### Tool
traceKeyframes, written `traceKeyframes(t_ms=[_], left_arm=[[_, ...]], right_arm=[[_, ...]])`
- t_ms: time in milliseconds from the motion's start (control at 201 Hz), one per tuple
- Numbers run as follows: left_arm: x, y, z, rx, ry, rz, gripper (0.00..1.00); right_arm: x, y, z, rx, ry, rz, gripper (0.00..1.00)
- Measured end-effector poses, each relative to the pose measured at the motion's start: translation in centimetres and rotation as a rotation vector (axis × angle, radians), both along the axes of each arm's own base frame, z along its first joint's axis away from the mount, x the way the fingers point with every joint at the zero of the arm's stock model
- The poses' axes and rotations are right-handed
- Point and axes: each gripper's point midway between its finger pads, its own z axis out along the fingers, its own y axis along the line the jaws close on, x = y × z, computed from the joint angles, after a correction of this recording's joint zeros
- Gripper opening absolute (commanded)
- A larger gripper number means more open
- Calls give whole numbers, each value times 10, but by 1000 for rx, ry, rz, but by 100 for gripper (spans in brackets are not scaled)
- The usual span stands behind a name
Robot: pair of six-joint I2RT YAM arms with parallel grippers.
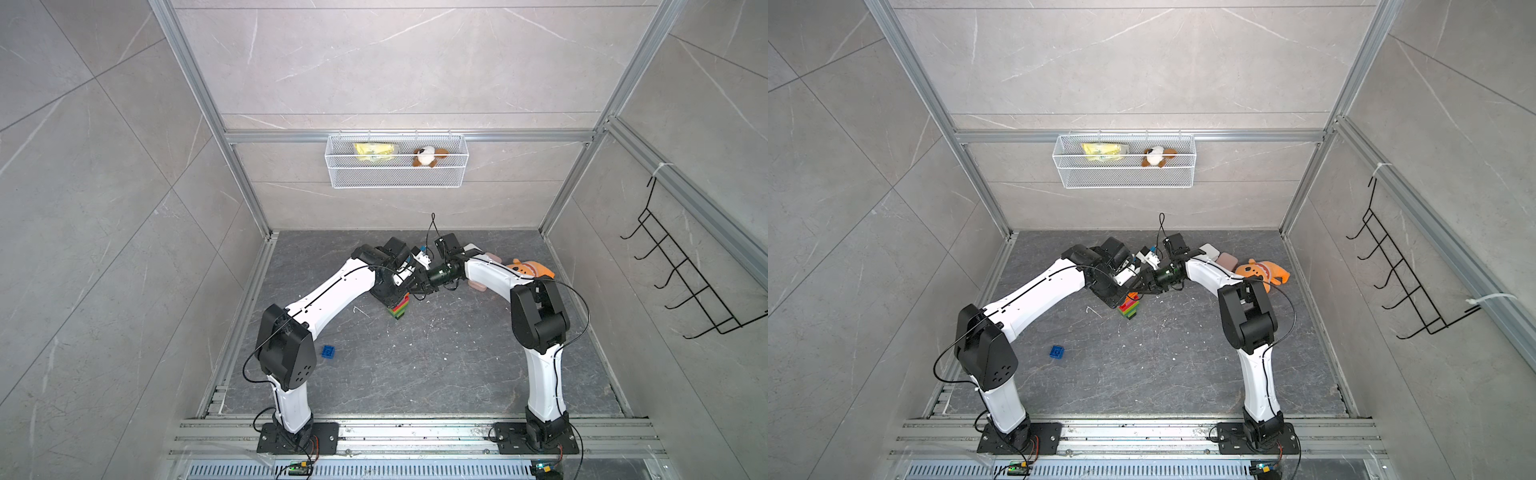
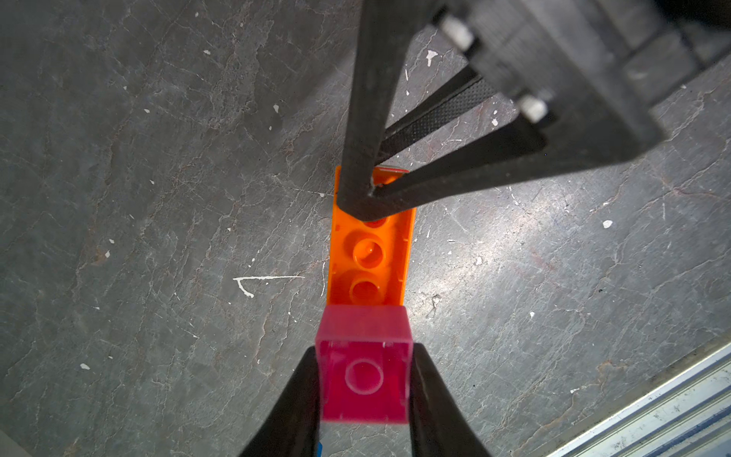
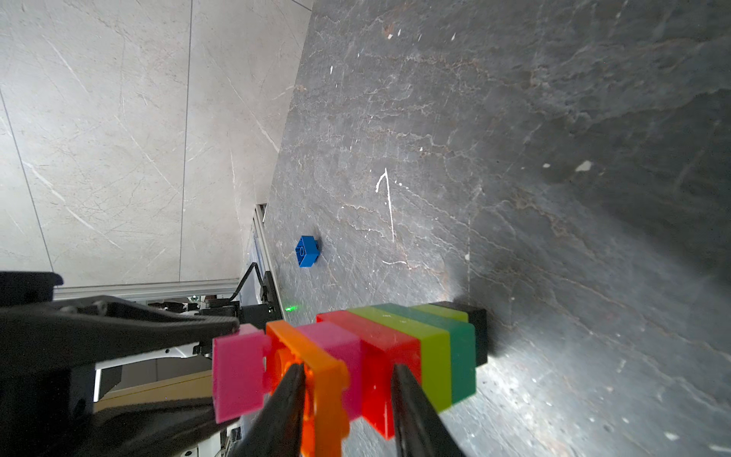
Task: Assemble a carrot with lego
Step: Assemble the lego brick with the lego brick.
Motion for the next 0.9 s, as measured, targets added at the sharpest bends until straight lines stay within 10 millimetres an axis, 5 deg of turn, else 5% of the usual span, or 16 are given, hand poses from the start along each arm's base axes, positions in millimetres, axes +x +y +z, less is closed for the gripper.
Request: traceKeyframes(t_ms=[896], left_arm=[[-2, -7, -6, 60, 47, -29, 1]], right_arm=[[3, 0, -2, 17, -16, -4, 36]])
